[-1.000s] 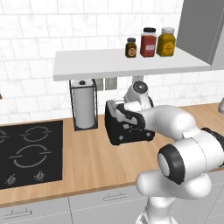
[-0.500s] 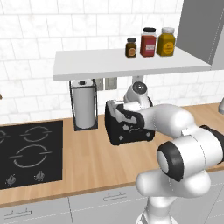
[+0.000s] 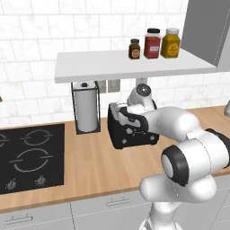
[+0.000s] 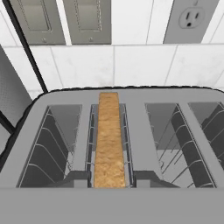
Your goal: Start the toaster. Once the lever pops up, take the bread to the plate on the dining counter.
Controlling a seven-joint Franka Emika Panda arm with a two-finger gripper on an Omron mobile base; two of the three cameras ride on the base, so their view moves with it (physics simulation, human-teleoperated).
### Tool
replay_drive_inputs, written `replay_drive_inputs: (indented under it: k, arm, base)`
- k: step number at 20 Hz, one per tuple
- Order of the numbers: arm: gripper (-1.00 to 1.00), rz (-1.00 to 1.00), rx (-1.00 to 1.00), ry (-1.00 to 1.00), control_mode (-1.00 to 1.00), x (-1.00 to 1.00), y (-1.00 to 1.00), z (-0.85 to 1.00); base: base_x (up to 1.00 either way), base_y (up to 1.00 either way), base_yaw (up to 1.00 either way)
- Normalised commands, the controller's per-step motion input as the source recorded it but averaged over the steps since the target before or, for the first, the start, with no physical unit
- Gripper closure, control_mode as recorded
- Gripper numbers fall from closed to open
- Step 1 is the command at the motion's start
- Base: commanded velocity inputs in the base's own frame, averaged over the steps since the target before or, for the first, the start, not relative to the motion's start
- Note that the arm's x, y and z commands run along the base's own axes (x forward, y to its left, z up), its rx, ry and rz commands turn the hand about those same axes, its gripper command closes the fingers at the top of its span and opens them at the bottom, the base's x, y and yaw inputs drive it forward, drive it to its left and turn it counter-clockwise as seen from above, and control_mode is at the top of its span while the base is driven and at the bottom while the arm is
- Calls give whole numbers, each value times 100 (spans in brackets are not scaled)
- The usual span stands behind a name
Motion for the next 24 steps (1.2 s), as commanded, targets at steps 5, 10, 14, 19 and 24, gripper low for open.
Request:
replay_drive_inputs:
  k: [5, 10, 14, 19, 24]
  arm:
    - [100, 0, 0, 0, -100, 0, 0, 0]
    - [100, 0, 0, 0, -100, 0, 0, 0]
    - [100, 0, -6, -6, -100, 0, 13, 7]
    - [100, 0, 0, -18, -100, -27, 0, 30]
    - [100, 0, 0, -20, -100, -30, 0, 40]
  base:
    - [0, 0, 0]
    - [0, 0, 0]
    - [0, 0, 0]
    - [0, 0, 0]
    - [0, 0, 0]
